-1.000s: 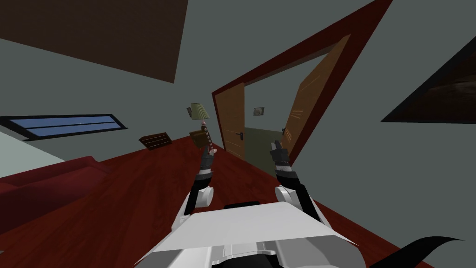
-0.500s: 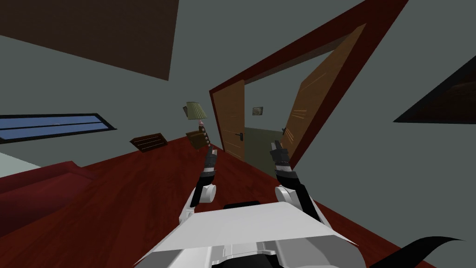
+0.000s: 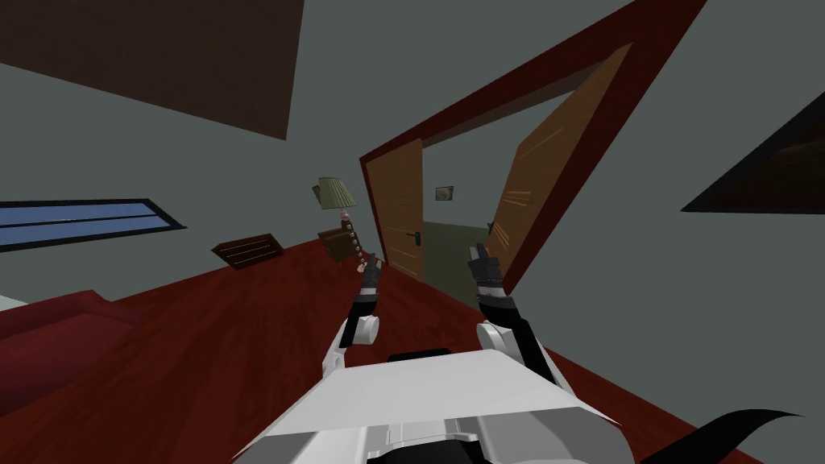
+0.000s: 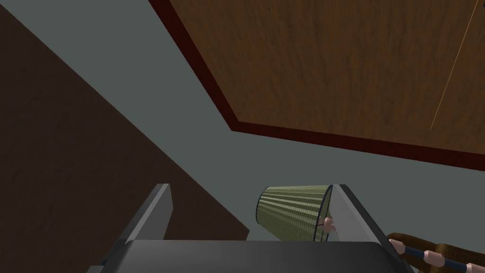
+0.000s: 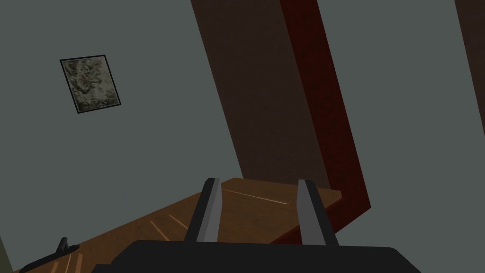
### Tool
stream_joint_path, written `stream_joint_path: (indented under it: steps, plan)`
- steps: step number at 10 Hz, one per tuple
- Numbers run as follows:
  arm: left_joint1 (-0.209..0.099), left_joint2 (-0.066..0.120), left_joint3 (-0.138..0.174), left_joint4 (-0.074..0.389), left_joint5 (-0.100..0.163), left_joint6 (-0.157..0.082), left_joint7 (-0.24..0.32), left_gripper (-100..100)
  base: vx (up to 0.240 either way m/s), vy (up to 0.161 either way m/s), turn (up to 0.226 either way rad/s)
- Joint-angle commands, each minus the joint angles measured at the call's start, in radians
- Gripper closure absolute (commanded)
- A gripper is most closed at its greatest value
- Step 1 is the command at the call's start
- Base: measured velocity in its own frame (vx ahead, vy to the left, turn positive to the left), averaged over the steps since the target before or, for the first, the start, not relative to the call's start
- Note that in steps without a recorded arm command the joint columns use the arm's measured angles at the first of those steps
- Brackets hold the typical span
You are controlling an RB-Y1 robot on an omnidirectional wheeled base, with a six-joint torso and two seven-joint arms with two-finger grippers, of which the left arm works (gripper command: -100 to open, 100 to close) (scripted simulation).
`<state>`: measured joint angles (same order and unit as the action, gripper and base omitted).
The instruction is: Push the door open
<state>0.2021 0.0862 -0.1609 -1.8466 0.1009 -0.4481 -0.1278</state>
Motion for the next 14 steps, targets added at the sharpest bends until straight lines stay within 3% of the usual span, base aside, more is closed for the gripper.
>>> stream_joint_path:
  steps: [1,14]
  plan:
    - [-0.016,0.005,-0.009,0.034,0.008,0.0,0.001,-100,0.102,0.043,-0.059]
    - [-0.198,0.009,-0.074,0.337,0.071,0.015,0.0,-100,0.094,0.041,-0.059]
